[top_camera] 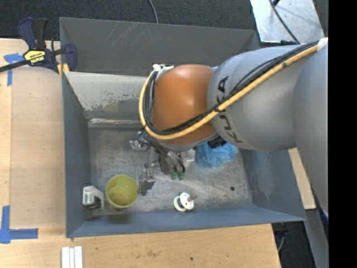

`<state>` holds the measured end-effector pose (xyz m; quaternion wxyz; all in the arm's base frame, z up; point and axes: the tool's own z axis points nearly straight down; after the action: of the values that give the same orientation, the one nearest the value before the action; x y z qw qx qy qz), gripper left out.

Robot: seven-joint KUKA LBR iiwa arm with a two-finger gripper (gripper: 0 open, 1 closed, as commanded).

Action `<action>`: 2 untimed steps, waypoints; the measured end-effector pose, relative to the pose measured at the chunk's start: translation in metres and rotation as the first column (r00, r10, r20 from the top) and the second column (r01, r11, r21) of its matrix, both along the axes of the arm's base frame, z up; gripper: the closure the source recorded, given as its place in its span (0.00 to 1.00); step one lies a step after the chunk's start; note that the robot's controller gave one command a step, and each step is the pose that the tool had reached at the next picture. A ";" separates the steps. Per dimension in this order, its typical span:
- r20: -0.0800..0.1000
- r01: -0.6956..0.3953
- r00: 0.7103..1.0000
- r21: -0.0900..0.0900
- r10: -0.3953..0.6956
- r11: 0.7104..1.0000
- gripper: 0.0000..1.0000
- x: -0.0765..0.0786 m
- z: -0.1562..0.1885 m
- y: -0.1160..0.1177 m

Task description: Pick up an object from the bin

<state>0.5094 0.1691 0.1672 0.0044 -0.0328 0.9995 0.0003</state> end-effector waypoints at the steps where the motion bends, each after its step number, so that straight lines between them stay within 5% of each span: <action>1: -0.005 -0.071 0.997 -0.004 0.071 0.997 0.00 -0.006 -0.020 0.006; 2: 0.003 -0.198 0.980 -0.002 0.198 0.980 0.00 -0.015 -0.046 0.029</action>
Offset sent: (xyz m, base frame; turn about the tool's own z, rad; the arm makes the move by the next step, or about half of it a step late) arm -0.0270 0.0512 -0.0774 -0.2776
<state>0.4947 0.1977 0.1210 0.0061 -0.1319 0.9912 0.0000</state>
